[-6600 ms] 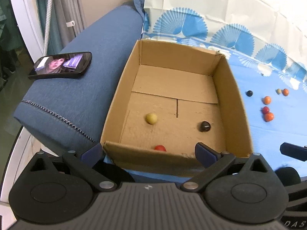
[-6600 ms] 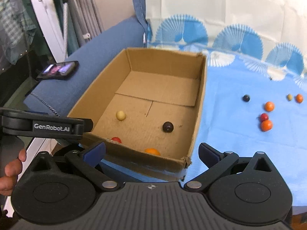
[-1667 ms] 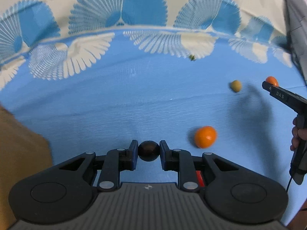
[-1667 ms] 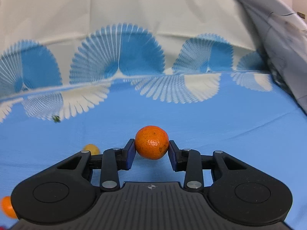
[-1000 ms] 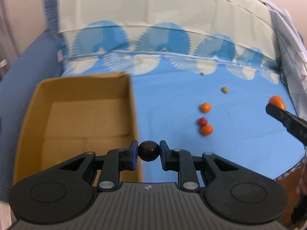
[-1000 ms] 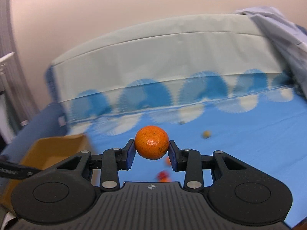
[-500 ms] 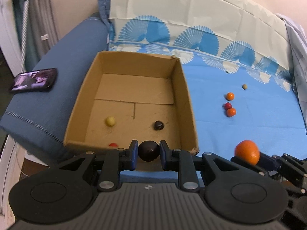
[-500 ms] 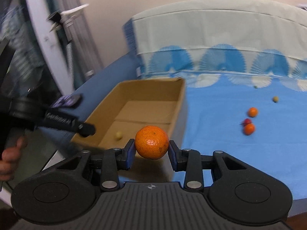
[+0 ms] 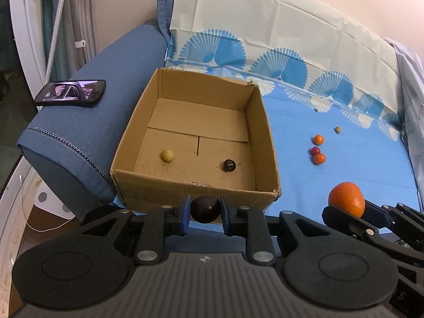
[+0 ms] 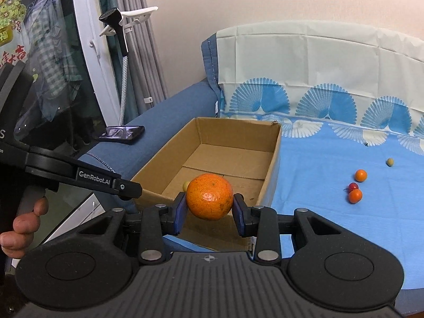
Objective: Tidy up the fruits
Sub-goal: 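Carry the dark plum with the left tool while the right tool carries the orange into the box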
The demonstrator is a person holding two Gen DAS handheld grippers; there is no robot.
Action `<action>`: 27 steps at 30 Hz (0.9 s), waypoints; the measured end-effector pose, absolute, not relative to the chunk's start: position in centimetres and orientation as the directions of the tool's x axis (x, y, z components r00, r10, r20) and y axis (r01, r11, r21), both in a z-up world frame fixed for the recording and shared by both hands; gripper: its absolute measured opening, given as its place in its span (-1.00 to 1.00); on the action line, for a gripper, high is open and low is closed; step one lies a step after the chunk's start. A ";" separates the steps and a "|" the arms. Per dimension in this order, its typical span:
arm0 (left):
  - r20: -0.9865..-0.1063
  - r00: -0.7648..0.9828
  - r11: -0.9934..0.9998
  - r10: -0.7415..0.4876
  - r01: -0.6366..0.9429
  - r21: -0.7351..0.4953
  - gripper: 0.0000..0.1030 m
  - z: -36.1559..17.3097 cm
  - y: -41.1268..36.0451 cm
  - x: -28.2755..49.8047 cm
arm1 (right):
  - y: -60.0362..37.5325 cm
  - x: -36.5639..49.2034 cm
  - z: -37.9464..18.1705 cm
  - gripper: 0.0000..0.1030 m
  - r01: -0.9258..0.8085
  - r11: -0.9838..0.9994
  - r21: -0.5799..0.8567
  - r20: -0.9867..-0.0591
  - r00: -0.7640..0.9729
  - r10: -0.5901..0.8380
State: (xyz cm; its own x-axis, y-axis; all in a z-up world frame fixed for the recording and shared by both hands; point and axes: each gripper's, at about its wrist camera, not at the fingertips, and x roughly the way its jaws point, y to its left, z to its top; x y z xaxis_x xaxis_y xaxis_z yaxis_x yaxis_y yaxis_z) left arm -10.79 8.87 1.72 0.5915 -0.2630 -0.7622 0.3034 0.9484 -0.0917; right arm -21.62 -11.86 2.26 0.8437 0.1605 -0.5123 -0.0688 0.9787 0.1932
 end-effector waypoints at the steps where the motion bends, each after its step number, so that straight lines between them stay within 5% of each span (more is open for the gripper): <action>1: -0.760 0.594 0.948 -0.265 0.304 -0.093 -0.49 1.8 8.9 -10.9 | -11.9 -21.7 2.2 -0.26 -0.068 0.979 0.193 -0.511 0.844 0.160; 27: -0.774 0.578 0.955 -0.259 0.274 -0.116 -0.49 0.9 9.5 -9.0 | -11.5 -20.1 1.7 -0.26 -0.074 0.981 0.178 -0.554 0.817 0.162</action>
State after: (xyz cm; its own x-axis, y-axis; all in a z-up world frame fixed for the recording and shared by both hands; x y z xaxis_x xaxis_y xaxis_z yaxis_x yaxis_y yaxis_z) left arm -8.99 9.51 0.89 0.5777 -0.2595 -0.7739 0.2737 0.9548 -0.1158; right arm -20.07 -11.54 1.73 0.8165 0.1624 -0.5540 -0.0741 0.9812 0.1784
